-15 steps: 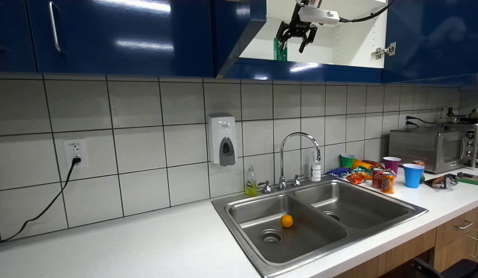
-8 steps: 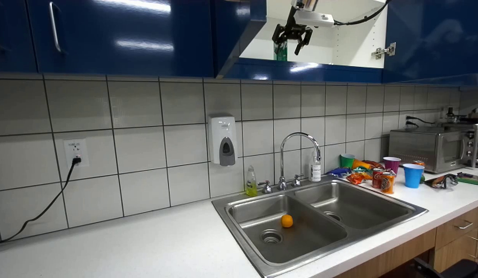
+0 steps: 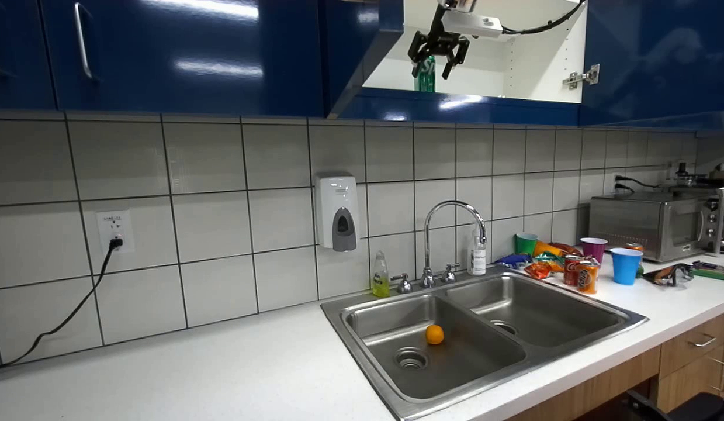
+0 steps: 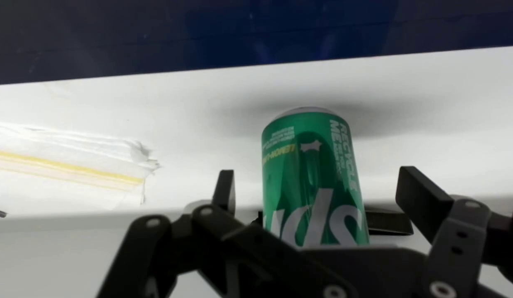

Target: Move the can of sprite from the bottom shelf to the left sink

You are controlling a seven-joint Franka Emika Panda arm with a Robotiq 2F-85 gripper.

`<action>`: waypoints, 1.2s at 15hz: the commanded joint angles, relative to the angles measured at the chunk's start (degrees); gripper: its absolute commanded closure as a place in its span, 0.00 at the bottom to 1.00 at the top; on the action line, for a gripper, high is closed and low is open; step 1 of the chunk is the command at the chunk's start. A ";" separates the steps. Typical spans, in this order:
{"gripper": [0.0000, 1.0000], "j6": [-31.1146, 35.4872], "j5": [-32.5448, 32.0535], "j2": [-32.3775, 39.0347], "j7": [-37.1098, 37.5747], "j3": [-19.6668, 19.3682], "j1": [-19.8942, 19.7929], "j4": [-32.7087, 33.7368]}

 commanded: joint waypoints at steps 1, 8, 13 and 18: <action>0.00 0.29 0.19 1.49 -0.48 0.24 -0.27 2.13; 0.00 2.92 0.59 3.92 -0.86 0.03 -0.41 3.08; 0.00 3.73 0.65 4.49 -0.99 0.10 -0.35 3.54; 0.50 5.36 0.86 4.99 -1.16 0.01 -0.44 3.46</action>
